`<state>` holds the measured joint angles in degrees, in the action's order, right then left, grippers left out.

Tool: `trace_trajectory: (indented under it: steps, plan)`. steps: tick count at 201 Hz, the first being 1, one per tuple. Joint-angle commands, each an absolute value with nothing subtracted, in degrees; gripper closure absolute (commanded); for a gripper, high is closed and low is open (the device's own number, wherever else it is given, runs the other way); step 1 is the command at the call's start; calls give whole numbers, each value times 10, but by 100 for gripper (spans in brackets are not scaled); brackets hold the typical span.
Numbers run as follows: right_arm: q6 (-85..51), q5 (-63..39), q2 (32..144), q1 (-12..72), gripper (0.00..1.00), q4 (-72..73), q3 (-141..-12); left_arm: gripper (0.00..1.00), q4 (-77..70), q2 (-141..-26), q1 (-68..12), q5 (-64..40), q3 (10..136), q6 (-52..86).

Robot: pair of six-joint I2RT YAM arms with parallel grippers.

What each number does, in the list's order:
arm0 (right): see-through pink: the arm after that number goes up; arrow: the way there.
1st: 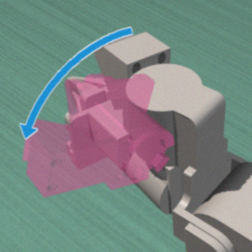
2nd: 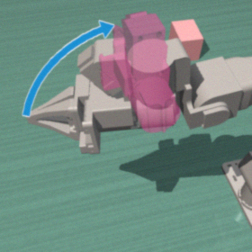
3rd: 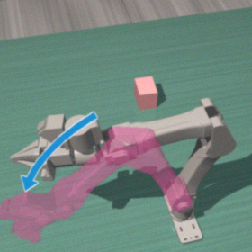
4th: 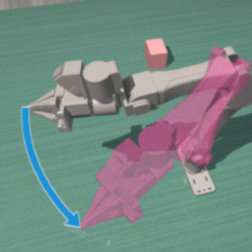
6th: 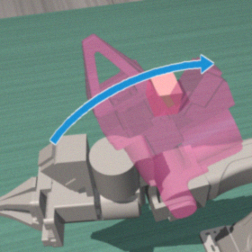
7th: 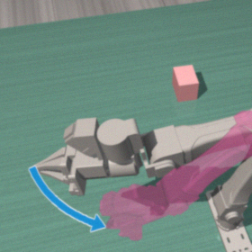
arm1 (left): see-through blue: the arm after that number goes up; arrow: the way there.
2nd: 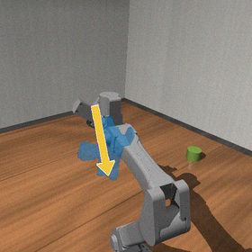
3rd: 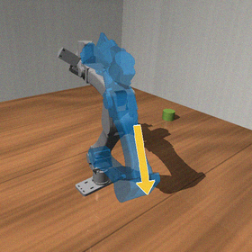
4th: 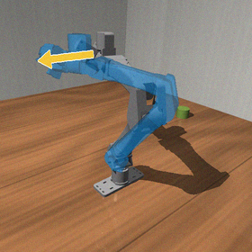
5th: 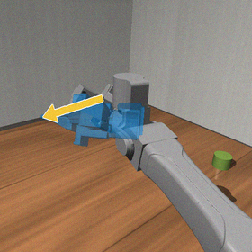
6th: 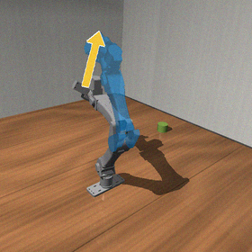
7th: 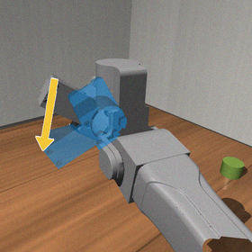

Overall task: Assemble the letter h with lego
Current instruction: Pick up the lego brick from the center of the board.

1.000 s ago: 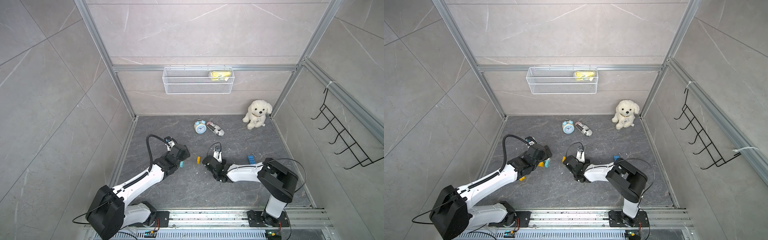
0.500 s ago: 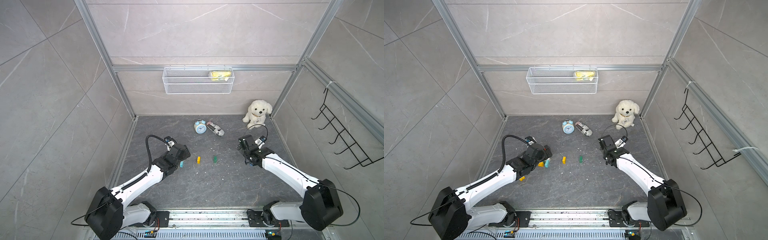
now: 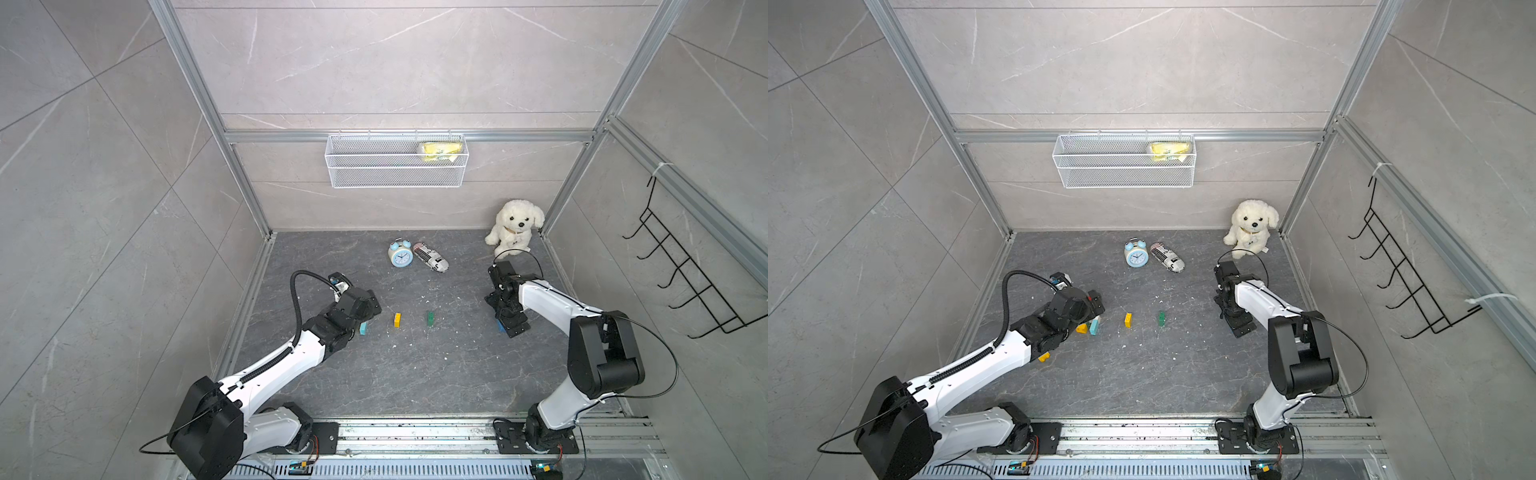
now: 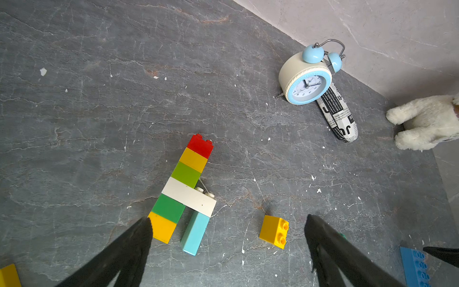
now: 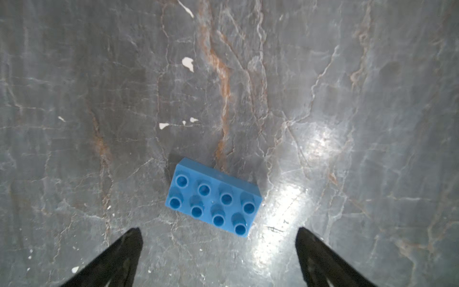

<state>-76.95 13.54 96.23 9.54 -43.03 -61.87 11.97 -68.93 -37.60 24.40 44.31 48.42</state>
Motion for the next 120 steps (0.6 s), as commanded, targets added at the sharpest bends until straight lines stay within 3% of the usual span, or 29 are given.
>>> trace_trajectory:
  steps: [1,53,120]
  plan:
    - [-810,110,983,91,0,-429,-624,1,113,-680,-374,240,442,478]
    - [-818,115,1031,78,1,-417,-641,1,111,-687,-373,236,446,476]
    - [-815,133,1056,72,11,-409,-650,1,111,-693,-374,230,448,473]
